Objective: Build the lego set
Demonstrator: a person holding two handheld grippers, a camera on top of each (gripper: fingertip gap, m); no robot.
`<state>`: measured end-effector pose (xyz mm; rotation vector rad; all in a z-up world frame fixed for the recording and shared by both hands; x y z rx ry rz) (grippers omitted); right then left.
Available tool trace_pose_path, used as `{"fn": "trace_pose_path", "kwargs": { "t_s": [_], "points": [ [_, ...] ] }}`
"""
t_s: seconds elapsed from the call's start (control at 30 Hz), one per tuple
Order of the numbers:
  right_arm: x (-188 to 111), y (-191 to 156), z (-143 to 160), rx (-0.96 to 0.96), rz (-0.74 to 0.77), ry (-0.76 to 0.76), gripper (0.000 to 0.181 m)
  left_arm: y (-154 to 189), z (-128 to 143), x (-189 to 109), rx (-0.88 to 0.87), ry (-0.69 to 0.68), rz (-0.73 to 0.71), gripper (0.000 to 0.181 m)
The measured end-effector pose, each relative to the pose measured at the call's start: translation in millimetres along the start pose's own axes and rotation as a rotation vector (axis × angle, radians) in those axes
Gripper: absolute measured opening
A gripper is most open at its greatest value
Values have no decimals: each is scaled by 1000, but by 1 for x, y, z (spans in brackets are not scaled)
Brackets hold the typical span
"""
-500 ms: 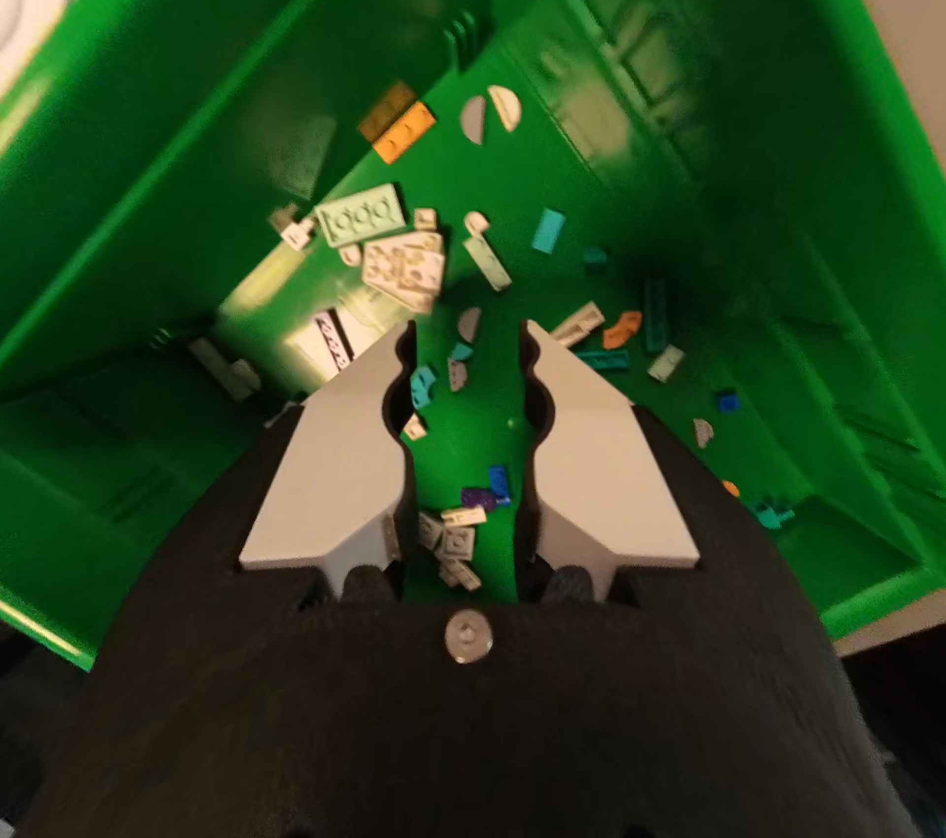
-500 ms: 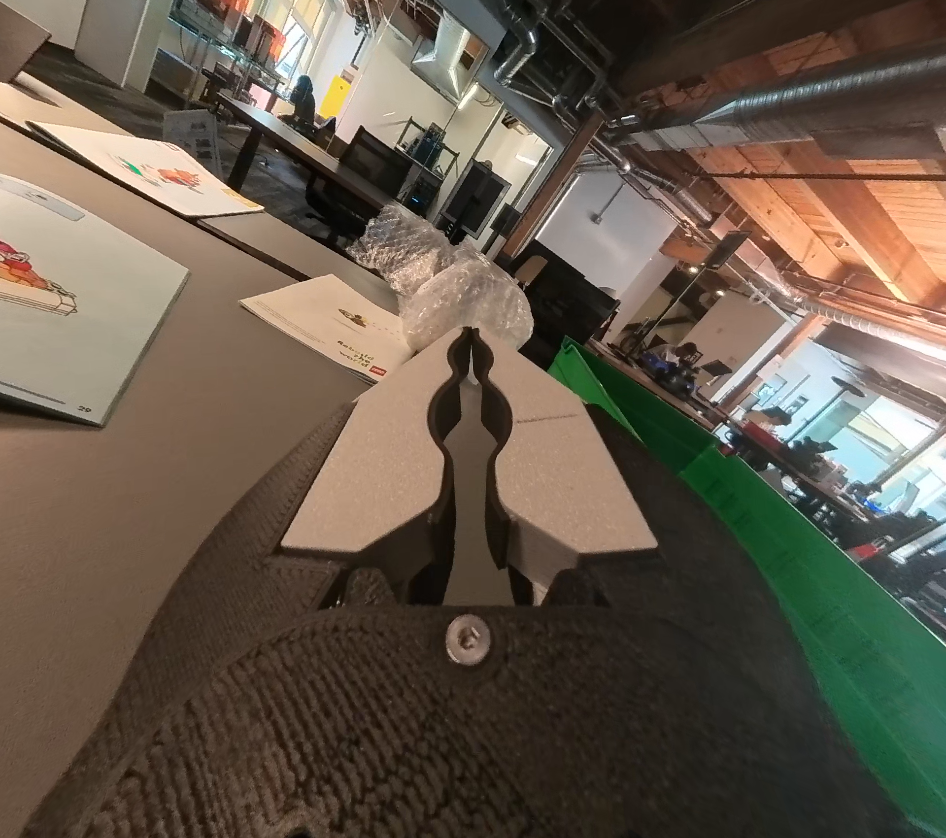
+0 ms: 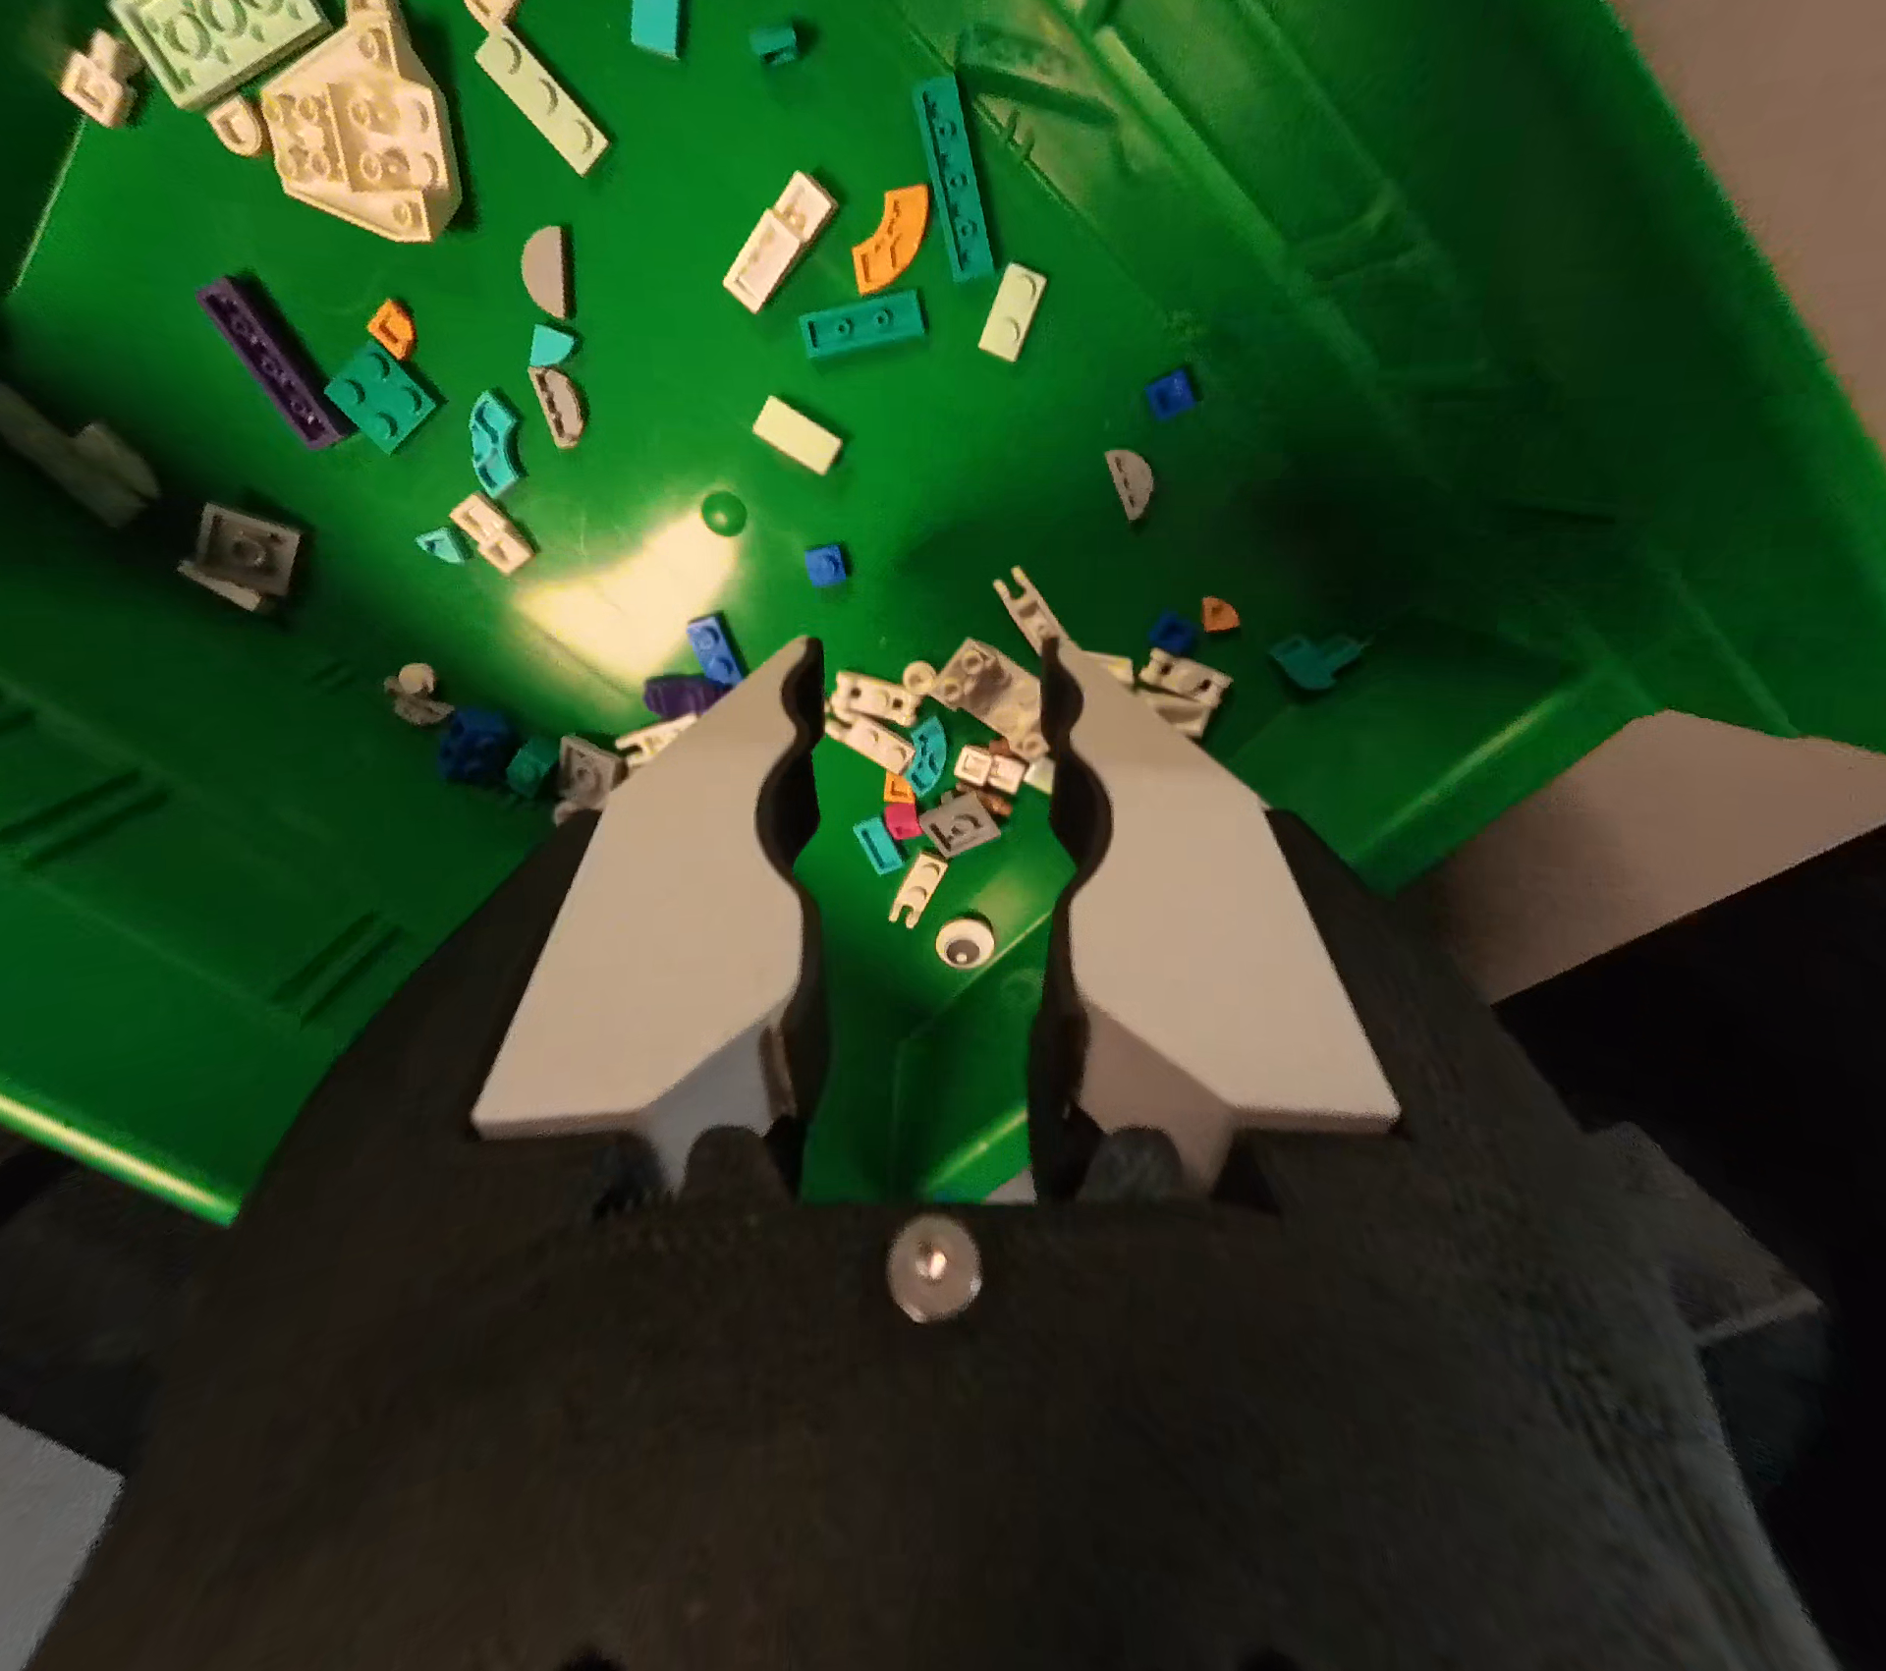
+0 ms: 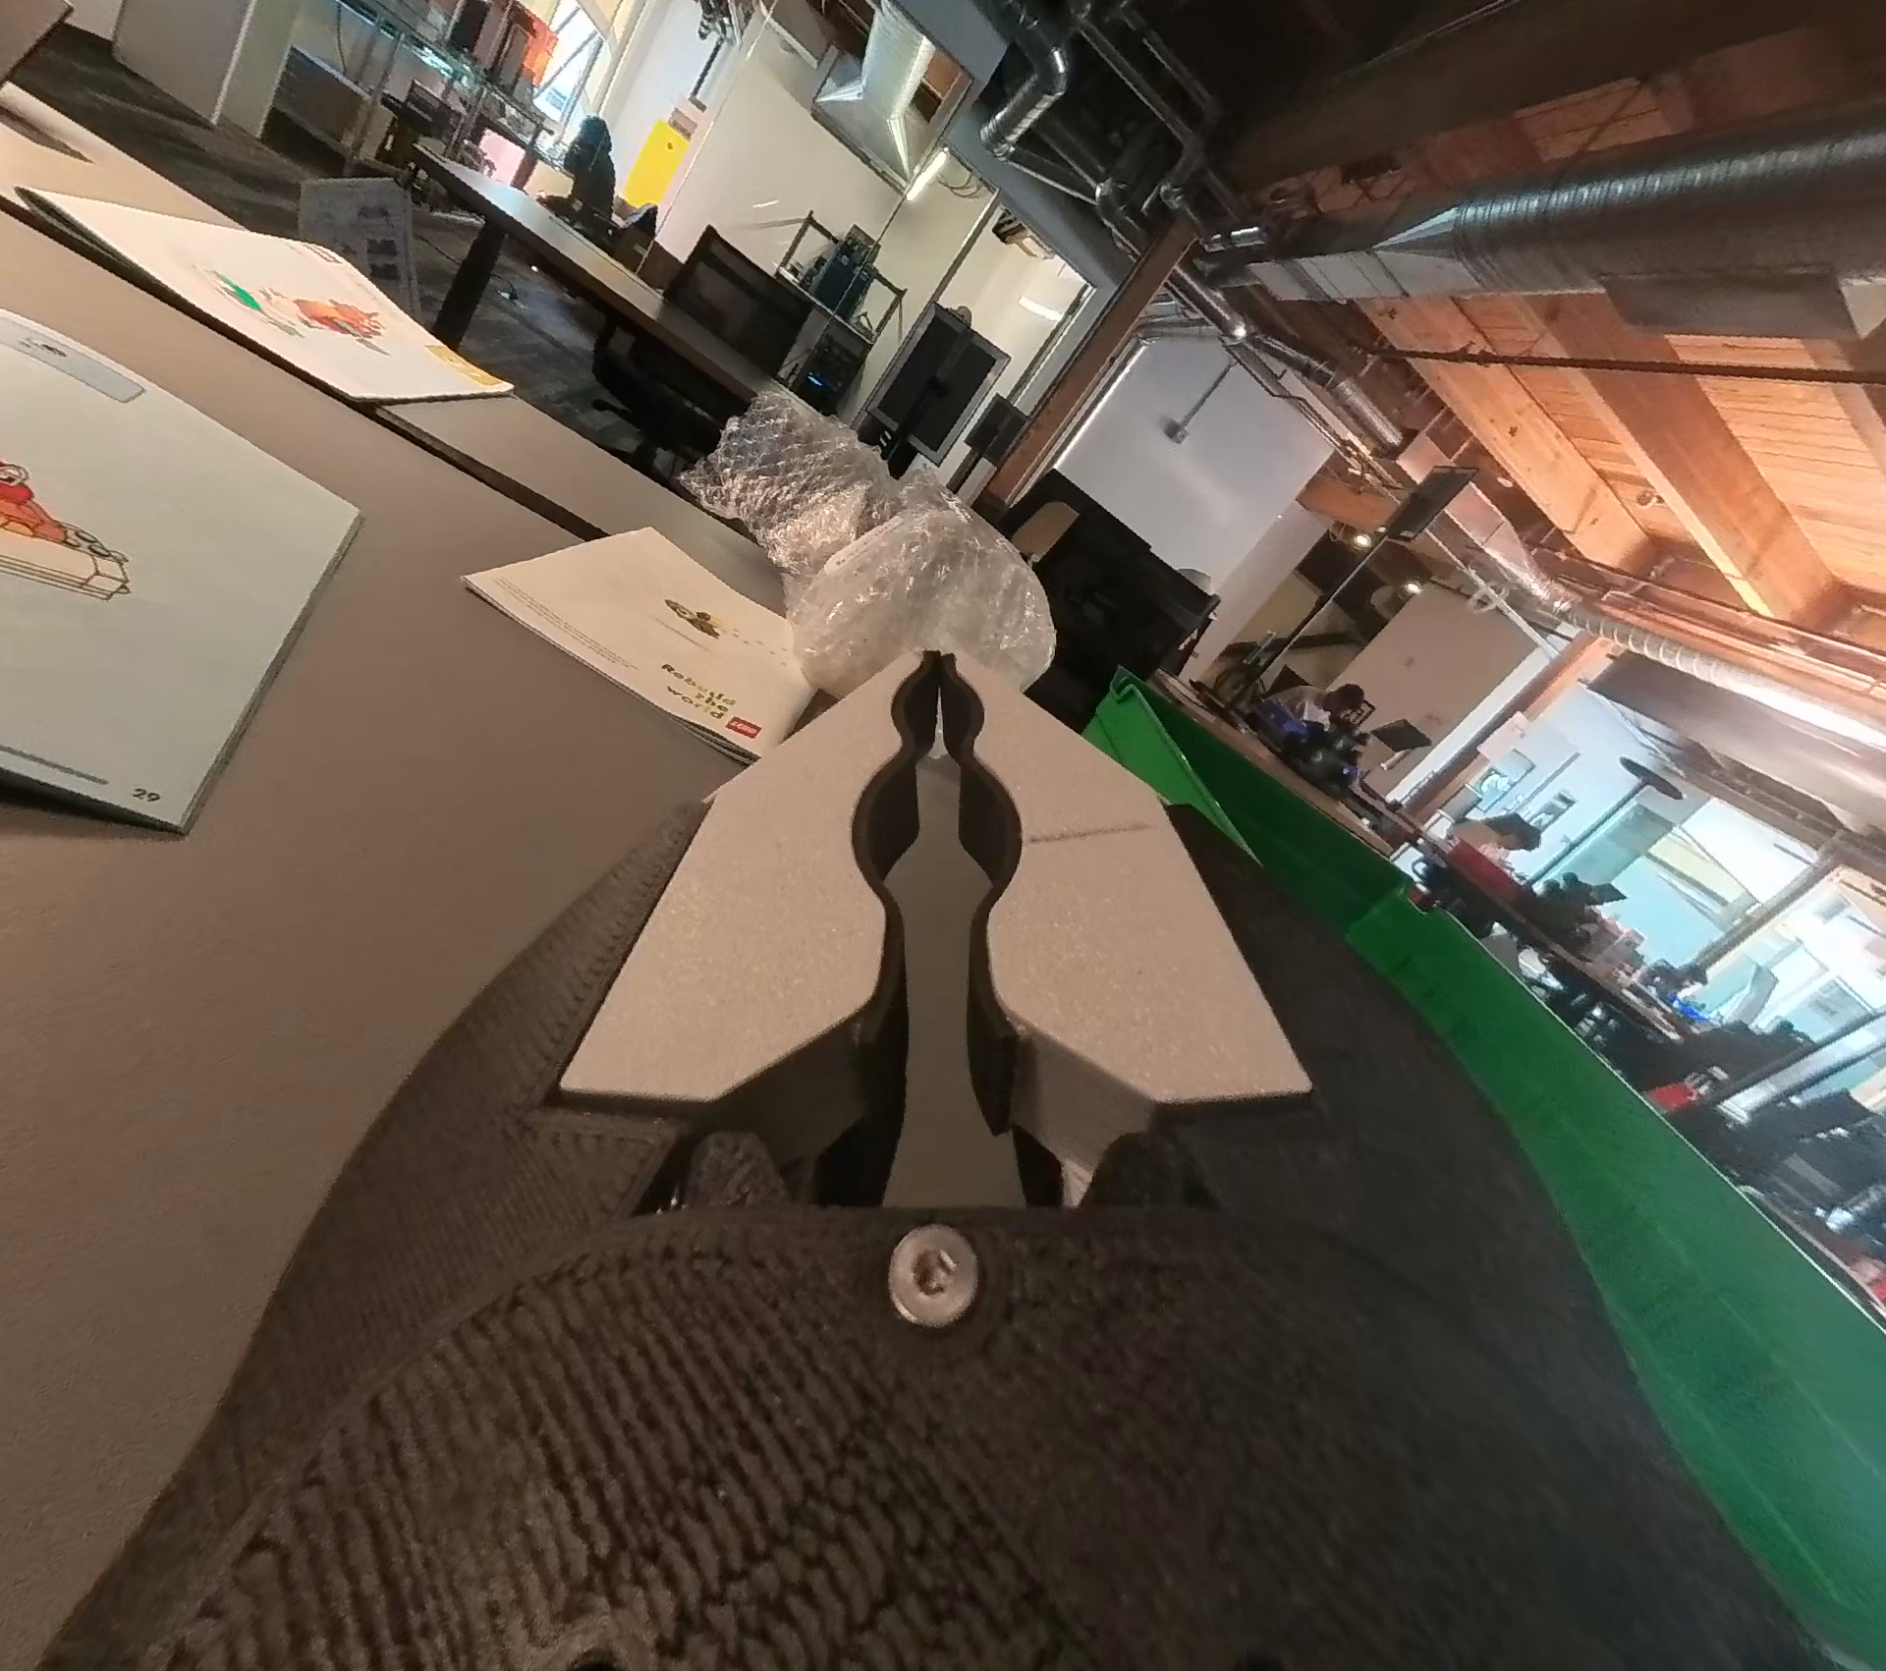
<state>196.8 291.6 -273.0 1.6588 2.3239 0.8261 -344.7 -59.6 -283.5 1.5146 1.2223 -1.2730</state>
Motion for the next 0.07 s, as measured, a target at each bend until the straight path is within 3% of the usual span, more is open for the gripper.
{"fn": "trace_pose_path", "kwargs": {
  "t_s": [0.03, 0.07],
  "points": [
    [0, 0, 0, -1, -1, 0, 0, 1, 2, -2, 2, 8, -6, 41],
    [0, 0, 0, -3, -2, 0, 0, 1, 3, -3, -3, 27, -12, 41]
  ]
}}
Point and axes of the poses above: each gripper's, where its closed fingertips meet, x out along the fingers, z out of its underside, y = z × x across the jaws, the point moved 6 cm from there along -x, back along the fingers, and after that the axes turned 4 degrees about x, right-handed, at the moved point
